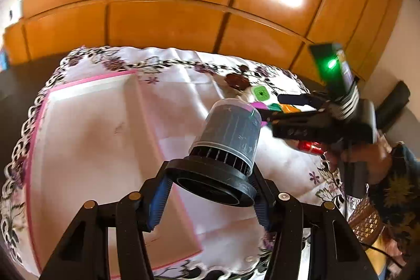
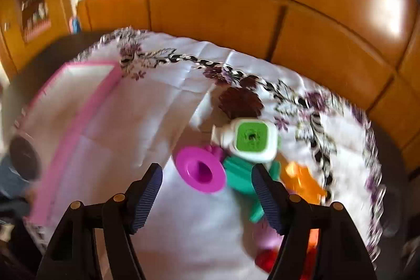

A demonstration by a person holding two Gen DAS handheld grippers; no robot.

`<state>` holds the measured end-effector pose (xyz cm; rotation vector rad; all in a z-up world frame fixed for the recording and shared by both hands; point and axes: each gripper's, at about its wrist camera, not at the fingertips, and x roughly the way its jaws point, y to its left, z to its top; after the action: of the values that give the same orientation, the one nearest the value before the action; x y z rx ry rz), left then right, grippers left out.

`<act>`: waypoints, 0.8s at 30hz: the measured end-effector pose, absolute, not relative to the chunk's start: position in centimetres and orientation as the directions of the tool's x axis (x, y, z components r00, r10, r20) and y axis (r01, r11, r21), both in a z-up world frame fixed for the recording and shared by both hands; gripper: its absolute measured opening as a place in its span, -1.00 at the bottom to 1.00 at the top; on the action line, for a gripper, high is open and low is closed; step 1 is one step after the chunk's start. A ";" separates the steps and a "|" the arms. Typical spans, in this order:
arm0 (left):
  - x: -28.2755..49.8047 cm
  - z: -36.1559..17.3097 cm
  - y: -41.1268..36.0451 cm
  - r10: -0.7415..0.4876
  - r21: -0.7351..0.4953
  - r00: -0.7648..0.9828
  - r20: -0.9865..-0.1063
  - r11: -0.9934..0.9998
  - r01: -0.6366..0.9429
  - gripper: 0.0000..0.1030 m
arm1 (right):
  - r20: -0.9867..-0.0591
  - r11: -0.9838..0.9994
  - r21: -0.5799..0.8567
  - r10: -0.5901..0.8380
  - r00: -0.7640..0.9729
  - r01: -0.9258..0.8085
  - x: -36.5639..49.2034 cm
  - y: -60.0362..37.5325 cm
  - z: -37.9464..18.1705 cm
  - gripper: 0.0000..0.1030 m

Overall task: Organize rigid objects
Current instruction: 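Carry the black cylinder toward the pink tray with the left tool while the right tool grasps the magenta spool, then lower the black cylinder into the pink tray and open the left tool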

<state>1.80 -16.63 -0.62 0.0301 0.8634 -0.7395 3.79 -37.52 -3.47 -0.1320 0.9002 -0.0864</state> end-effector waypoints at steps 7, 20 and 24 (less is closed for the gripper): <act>3.5 -0.9 -12.7 -0.520 -0.265 0.472 -0.712 0.822 0.504 0.10 | -0.809 0.980 -0.199 -0.145 0.569 -0.033 5.3 -37.2 -6.5 -0.66; 5.6 -1.9 -9.2 -0.438 -0.249 0.510 -0.740 0.883 0.397 0.10 | -0.806 0.984 -0.160 -0.088 0.585 -0.072 4.7 -35.9 -6.1 -0.75; 6.7 -2.0 -8.0 -0.425 -0.256 0.509 -0.749 0.893 0.369 0.10 | -0.811 0.988 -0.143 -0.081 0.579 -0.061 4.8 -36.1 -6.1 -0.75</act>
<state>6.72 -8.01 -2.00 -0.0663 0.9205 -0.4785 4.76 -36.12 -6.13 -0.1616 0.9544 -0.0119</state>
